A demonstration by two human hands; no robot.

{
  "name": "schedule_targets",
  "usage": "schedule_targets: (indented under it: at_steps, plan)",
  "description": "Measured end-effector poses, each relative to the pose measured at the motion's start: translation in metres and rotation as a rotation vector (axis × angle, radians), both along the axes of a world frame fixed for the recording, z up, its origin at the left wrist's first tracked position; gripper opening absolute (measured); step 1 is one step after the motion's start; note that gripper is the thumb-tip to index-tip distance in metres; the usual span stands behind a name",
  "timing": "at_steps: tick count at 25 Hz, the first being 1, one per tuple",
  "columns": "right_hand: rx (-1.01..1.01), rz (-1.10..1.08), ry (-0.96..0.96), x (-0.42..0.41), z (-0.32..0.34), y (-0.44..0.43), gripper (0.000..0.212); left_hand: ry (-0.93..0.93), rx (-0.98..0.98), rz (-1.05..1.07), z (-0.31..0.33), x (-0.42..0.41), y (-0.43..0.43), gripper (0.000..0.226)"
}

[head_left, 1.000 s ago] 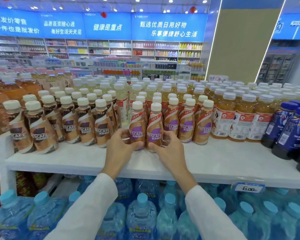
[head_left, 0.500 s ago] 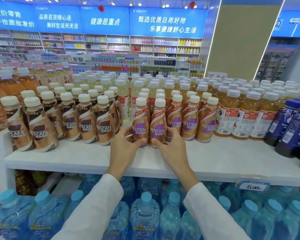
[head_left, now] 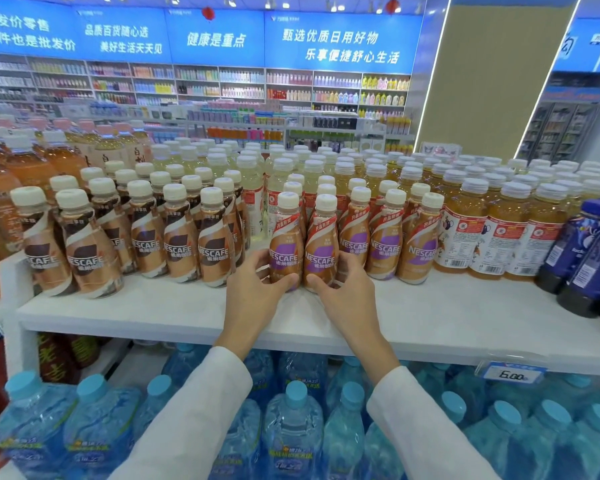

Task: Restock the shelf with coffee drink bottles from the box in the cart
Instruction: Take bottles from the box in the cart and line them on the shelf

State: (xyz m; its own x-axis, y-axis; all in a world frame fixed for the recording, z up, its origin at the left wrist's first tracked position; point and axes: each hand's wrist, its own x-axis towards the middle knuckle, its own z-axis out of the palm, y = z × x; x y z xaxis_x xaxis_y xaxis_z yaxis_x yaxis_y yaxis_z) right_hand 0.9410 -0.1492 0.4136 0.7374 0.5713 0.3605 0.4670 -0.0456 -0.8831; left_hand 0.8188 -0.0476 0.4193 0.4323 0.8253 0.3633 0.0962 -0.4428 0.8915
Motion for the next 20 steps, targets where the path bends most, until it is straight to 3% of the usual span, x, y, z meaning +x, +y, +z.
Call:
schedule_targets:
  at_steps: [12, 17, 20]
  plan:
    - [-0.198, 0.052, -0.075, -0.012, 0.006, -0.053, 0.058, 0.135, 0.014, 0.111, -0.002, -0.019, -0.035, 0.074]
    - [-0.069, 0.246, -0.123, -0.044, -0.007, -0.092, 0.038, 0.165, 0.103, 0.278, -0.033, -0.07, -0.088, 0.055]
    - [-0.053, 0.365, -0.097, -0.071, -0.025, -0.107, 0.033, 0.166, 0.059, 0.406, -0.061, -0.117, -0.126, 0.047]
